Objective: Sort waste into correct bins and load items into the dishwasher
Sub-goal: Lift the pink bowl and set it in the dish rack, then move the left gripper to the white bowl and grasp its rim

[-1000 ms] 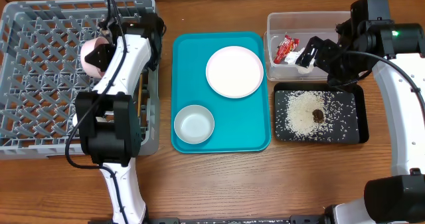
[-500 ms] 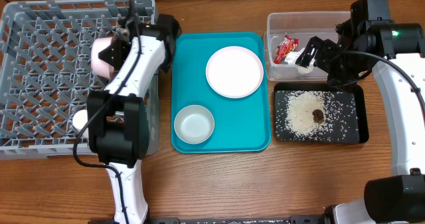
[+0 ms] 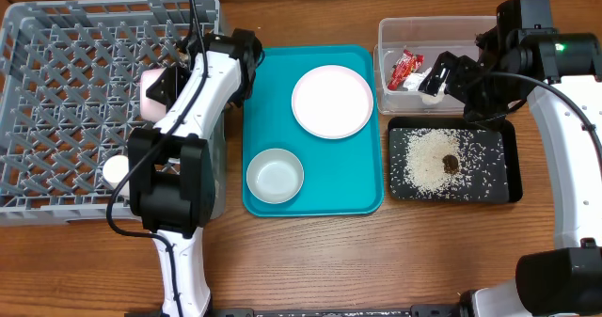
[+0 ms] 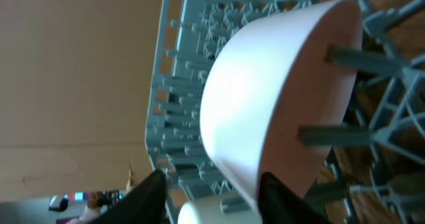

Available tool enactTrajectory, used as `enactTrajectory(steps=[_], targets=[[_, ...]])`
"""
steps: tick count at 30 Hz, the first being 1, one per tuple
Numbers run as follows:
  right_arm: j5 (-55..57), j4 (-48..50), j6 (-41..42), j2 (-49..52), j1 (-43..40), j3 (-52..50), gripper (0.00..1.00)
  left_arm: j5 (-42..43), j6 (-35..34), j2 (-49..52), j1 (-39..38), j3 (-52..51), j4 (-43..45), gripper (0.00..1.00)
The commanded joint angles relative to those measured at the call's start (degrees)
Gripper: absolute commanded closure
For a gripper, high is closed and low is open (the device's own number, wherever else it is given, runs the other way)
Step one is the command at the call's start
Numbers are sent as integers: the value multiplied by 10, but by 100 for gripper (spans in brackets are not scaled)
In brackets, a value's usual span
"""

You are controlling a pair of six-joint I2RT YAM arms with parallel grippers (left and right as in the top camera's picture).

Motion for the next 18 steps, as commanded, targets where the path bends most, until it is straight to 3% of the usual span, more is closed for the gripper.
enactTrajectory(steps=[1,7,12,18], targets=[[-5,1,-4,-20,1,12,0,28,-39,9,-22,41,-21,44],[-5,1,-4,-20,1,12,0,121,-39,9,-44,130,-59,34],[-5,-2,-4,-20,1,12,0,259,-39,-11,-48,222,-107,51],[-5,-8,-4,-20,1,12,0,464,24,-95,-48,252,-125,46]])
